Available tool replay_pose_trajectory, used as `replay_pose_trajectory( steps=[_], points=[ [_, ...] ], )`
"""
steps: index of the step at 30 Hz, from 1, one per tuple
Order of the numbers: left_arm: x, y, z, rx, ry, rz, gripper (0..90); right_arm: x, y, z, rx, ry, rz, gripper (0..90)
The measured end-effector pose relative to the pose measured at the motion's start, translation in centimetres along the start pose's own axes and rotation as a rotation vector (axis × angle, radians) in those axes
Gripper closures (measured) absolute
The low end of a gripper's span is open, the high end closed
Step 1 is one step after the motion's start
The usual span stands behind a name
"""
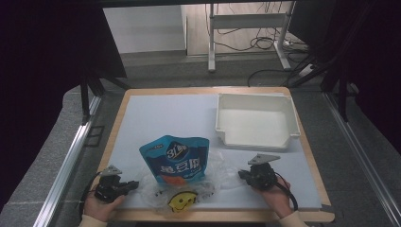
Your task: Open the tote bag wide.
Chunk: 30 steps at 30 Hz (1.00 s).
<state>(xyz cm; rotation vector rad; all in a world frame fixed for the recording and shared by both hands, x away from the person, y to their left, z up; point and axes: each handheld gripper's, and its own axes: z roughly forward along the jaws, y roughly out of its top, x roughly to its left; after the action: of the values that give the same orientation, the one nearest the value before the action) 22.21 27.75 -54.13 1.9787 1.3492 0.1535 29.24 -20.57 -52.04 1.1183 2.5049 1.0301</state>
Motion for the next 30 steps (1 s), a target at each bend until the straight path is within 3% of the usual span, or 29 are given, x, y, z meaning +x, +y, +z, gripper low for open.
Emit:
replay_pose_trajectory(
  steps=[11, 30],
  points=[
    [0.3, -0.6, -0.4, 0.006, -0.008, -0.010, 89.9, -0.1, -0.2, -0.1, 0.012, -0.009, -0.010, 87.1],
    [0.3, -1.2, -0.9, -0.002, -0.024, -0.009, 87.9, -0.4, -1.2, -0.9, 0.002, 0.028, 0.004, 85.8]
  ],
)
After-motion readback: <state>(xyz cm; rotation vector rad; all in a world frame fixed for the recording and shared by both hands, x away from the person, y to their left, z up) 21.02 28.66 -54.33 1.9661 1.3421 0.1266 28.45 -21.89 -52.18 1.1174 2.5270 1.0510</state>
